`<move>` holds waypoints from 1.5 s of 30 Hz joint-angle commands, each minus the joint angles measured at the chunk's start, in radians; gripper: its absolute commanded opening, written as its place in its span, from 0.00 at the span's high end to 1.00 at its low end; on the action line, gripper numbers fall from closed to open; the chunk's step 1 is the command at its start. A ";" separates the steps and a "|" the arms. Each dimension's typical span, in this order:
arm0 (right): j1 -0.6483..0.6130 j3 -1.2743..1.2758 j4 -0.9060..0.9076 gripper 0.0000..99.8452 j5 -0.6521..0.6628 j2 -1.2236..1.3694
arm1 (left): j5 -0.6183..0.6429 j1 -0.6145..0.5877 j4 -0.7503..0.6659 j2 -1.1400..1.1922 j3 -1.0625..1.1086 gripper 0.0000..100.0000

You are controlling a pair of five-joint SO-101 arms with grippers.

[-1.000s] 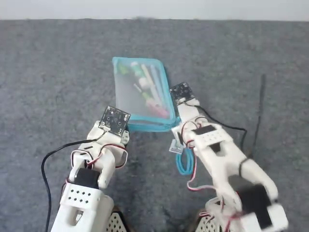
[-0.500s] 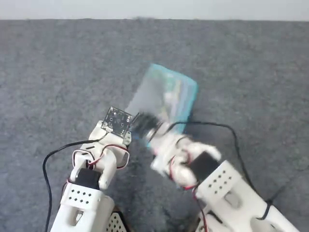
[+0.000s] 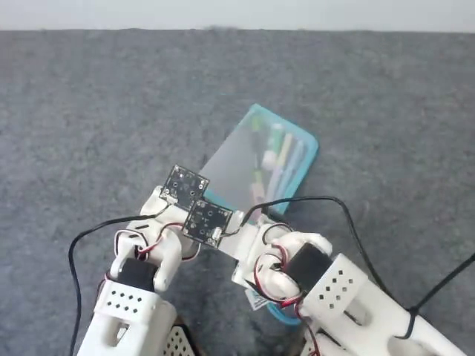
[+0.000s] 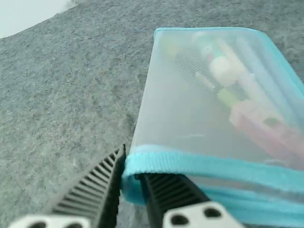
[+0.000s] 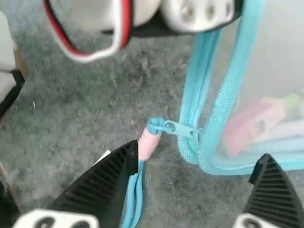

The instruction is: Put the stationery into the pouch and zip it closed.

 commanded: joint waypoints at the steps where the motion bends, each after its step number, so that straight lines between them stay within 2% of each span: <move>1: 0.074 -0.005 0.002 0.63 0.034 -0.042 | 0.029 0.000 -0.023 0.000 -0.024 0.99; 6: 0.226 0.149 -0.173 0.63 0.149 -0.042 | 0.084 0.000 -0.020 0.000 -0.030 0.99; 10: 0.280 0.219 -0.272 0.63 0.192 -0.042 | 0.089 0.006 0.054 0.003 -0.071 0.99; 21: 0.289 0.262 -0.506 0.64 0.118 -0.030 | 0.089 0.009 0.066 0.002 -0.077 0.99; 26: 0.283 0.264 -0.579 0.71 0.117 -0.031 | 0.089 0.009 0.066 0.002 -0.076 0.99; 29: 0.283 0.296 -0.616 0.77 0.176 -0.031 | 0.089 0.009 0.066 0.002 -0.076 0.99; 35: 0.289 0.342 -0.688 0.99 0.201 -0.041 | 0.089 0.009 0.066 0.002 -0.076 0.99; 41: 0.315 0.302 -0.677 0.99 0.199 -0.033 | 0.089 0.009 0.066 0.000 -0.077 0.99; 45: 0.401 0.207 -0.631 0.99 0.137 -0.030 | 0.089 -0.002 0.074 -0.002 -0.116 0.97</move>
